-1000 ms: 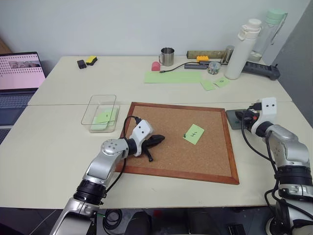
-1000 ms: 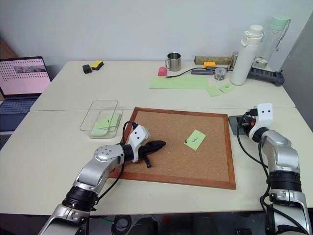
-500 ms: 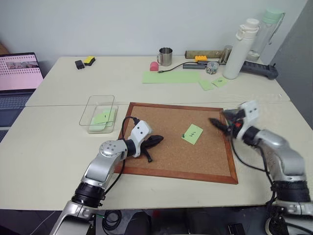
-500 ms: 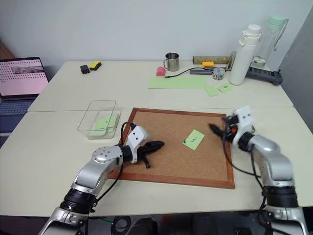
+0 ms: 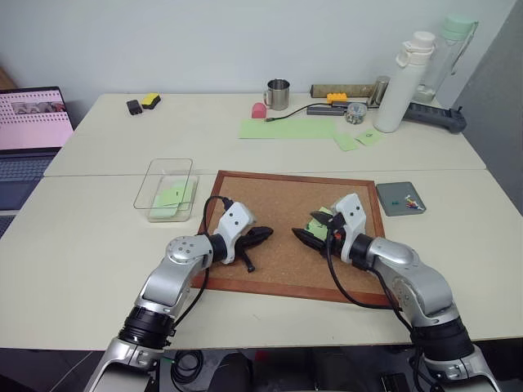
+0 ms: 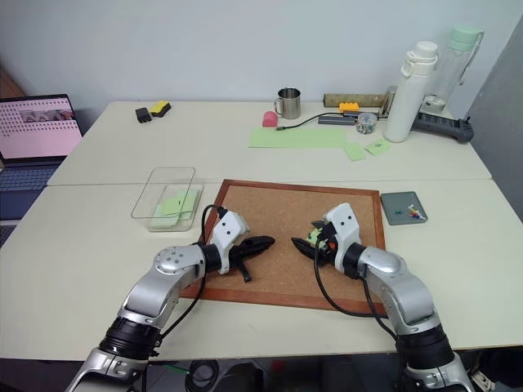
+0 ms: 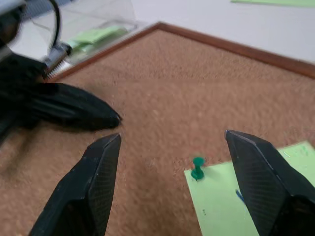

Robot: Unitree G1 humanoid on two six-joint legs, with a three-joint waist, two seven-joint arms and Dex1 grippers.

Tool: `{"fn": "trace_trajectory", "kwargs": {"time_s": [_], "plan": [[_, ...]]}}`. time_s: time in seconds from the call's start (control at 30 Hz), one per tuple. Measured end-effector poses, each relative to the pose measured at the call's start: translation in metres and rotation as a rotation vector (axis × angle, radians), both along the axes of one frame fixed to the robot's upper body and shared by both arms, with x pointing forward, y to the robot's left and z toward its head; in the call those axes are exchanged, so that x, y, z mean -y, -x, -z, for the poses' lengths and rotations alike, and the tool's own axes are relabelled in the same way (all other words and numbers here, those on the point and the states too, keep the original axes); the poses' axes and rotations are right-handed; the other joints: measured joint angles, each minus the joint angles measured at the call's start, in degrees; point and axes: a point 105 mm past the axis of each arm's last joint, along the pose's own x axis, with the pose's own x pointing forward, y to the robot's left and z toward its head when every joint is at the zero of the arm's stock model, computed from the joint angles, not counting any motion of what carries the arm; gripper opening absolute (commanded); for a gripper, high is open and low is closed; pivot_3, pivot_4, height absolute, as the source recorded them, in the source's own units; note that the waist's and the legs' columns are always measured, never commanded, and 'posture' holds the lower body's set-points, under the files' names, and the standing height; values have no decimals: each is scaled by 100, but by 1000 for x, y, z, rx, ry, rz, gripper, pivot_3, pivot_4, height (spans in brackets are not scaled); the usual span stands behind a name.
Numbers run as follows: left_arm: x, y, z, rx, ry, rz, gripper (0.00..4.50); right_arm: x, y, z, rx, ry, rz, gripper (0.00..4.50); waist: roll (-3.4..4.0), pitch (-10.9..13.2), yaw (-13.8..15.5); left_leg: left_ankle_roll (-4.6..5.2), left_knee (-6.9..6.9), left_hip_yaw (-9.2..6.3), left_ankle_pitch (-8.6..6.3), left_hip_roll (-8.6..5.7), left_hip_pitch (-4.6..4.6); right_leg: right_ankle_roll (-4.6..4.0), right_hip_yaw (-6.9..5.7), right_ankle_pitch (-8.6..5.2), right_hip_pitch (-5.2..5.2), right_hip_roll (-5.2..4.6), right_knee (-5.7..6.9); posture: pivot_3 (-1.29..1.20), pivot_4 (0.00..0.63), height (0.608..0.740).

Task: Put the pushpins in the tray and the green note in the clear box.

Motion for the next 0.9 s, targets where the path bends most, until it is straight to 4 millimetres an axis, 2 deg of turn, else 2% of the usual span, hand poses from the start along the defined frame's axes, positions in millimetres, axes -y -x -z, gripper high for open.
{"fn": "trace_trajectory", "kwargs": {"time_s": [0.17, 0.2, 0.27, 0.3, 0.7, 0.73, 0.9], "plan": [[-1, 1, 0, 1, 1, -6, 0, -3, -2, 9, -23, 23, -2, 3519, 0, 0, -5, 0, 0, 1, 0, 0, 0, 0, 1, 0, 0, 1, 0, 0, 150, 740], [-1, 1, 0, 2, 1, -6, 0, -4, -2, 9, -23, 21, -3, 3153, 0, 0, -5, 0, 0, 1, 0, 0, 1, 0, 1, 0, 0, 1, -1, 0, 150, 740], [-1, 1, 0, 2, 1, -8, 0, -6, -4, 10, -25, 14, -2, 2887, 0, 0, -5, 0, 0, 0, 0, 0, 0, 0, 0, 0, 0, 1, 0, 0, 150, 740], [-1, 1, 0, 2, 1, -7, 0, -7, -5, 10, -25, 11, -3, 2577, 0, 0, -4, 0, 0, -1, 0, 0, 0, 0, -1, 0, 0, 1, 0, 0, 150, 740], [-1, 0, 0, 5, 0, -16, 0, -2, -11, 12, -15, 37, 24, 140, 0, 0, -3, 0, 0, -1, 0, 0, 0, 0, -1, 0, 1, 0, 0, 0, 150, 740], [-1, 0, 0, 5, 0, -16, 0, -1, -12, 12, -13, 39, 28, 27, 0, 0, -3, 0, 0, -1, 0, 0, 0, 0, 0, 0, 1, 0, 0, 0, 150, 740], [-1, 1, 1, 4, 1, -18, 0, 0, -13, 11, -11, 34, 28, 27, -1, -1, -7, 0, 0, -1, 0, 0, 2, 0, 0, 0, 2, 0, 1, 0, 150, 740]]}}
